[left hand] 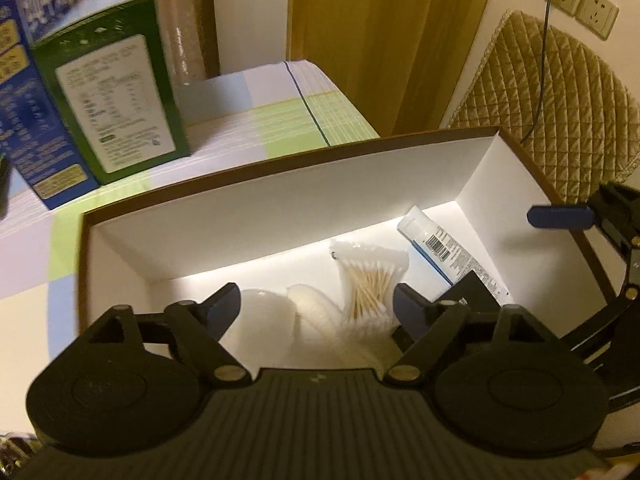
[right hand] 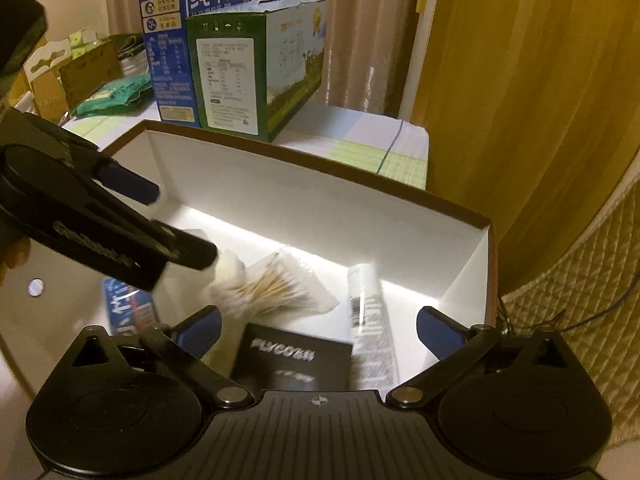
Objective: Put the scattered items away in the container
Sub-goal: 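Open the right tool to drop the lotion tube while the left tool releases the swab bag, then withdraw both tools from the brown box toward the remaining items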
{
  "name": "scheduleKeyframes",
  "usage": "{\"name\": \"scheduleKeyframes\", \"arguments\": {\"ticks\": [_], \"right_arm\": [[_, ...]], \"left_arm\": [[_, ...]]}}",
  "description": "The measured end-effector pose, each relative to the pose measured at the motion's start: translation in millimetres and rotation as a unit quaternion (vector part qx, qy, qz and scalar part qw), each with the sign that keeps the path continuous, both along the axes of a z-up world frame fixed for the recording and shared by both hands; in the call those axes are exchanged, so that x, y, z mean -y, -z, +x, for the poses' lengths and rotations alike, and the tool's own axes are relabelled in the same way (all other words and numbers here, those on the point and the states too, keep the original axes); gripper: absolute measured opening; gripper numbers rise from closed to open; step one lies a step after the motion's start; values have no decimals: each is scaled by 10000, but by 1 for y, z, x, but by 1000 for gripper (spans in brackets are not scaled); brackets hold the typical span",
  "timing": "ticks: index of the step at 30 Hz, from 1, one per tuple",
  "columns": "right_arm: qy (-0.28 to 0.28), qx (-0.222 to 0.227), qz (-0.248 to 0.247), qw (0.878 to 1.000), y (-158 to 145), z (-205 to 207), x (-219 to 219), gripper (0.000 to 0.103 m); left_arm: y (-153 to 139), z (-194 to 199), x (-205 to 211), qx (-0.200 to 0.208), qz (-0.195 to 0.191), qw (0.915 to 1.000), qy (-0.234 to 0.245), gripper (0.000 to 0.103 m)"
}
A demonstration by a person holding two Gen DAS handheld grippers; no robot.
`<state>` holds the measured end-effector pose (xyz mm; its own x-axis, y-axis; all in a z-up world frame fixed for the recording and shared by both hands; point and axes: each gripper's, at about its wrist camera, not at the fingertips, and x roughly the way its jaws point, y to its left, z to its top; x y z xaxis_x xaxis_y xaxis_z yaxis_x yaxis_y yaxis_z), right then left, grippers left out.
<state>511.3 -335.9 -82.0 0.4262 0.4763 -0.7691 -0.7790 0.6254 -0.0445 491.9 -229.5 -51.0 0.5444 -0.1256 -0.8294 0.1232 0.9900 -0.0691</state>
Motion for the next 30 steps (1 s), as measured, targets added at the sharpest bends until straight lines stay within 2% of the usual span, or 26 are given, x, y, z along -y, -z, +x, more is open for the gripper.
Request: {"name": "scheduleKeyframes", "arguments": {"ticks": [1, 9, 17, 30], "right_arm": [[38, -28, 33, 10000, -1, -4, 1, 101], [448, -204, 444, 9978, -19, -33, 11, 101], [736, -285, 777, 9939, -34, -70, 15, 101], [527, -326, 948, 9936, -45, -157, -13, 101]], "left_arm": [[-4, -5, -3, 26, 6, 10000, -22, 85], [-30, -48, -20, 229, -36, 9997, -108, 86], [-47, -98, -43, 363, -245, 9986, -300, 86], [-66, -187, -97, 532, -337, 9965, -556, 86]]}}
